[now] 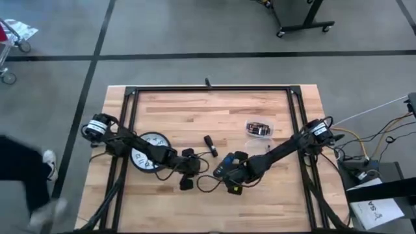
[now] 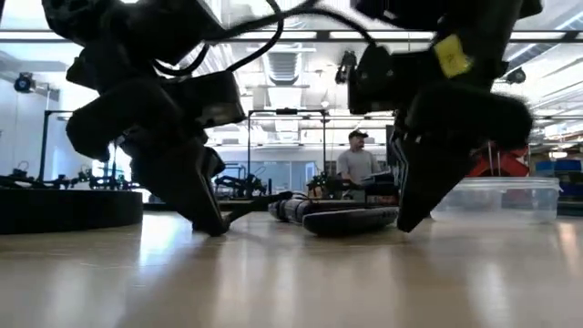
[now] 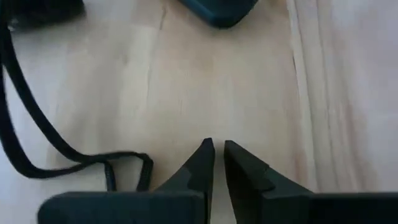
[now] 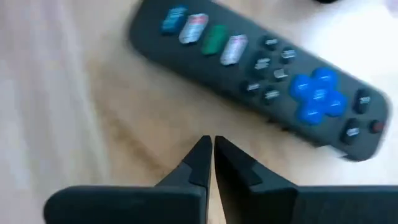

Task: Insert battery
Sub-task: Adjust the black remote's, then adjust the transparent bin

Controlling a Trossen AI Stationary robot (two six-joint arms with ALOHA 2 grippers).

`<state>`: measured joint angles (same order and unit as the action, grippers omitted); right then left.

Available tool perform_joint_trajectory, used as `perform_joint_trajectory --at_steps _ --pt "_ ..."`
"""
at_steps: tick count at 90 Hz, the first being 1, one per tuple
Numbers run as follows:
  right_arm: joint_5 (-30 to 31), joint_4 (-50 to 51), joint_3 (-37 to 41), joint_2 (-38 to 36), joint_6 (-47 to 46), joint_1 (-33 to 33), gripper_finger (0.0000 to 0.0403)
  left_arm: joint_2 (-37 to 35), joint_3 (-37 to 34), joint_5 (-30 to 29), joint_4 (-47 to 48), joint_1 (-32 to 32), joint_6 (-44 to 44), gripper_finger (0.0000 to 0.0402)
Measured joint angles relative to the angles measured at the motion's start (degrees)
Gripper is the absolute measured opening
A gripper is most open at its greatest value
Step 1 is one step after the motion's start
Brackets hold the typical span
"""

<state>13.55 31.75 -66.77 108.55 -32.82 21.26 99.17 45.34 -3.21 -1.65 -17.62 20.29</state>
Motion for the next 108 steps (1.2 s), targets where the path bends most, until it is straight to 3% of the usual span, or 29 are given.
perform_joint_trajectory --at_steps 21,40,59,75,92,108 --pt "0.6 -5.5 0.2 1.1 3.1 -3.3 0.0002 -0.8 -0.1 1.1 -0.1 -4.0 4.7 0.0022" --pt "5.8 -12.2 0.1 0.8 6.0 -4.4 0.0002 -0.9 -0.2 0.8 -2.6 -10.0 9.9 0.0022" --pt "5.8 -10.6 -0.5 -0.1 6.5 -3.9 0.0002 -1.9 -0.2 -2.5 -3.0 -14.0 13.5 0.0022" --pt "6.0 -5.1 -0.5 -3.4 5.4 -1.1 0.0002 -4.4 -0.2 -3.8 -3.8 -15.0 13.9 0.0022" --pt "14.4 6.2 -0.1 -9.0 1.4 1.3 0.0002 -8.7 -0.2 -5.9 -6.4 -15.0 12.2 0.0022" --pt "15.0 15.6 1.0 -13.4 -0.6 1.0 0.0002 -13.3 -0.2 -8.5 -6.8 -15.0 9.0 0.0022"
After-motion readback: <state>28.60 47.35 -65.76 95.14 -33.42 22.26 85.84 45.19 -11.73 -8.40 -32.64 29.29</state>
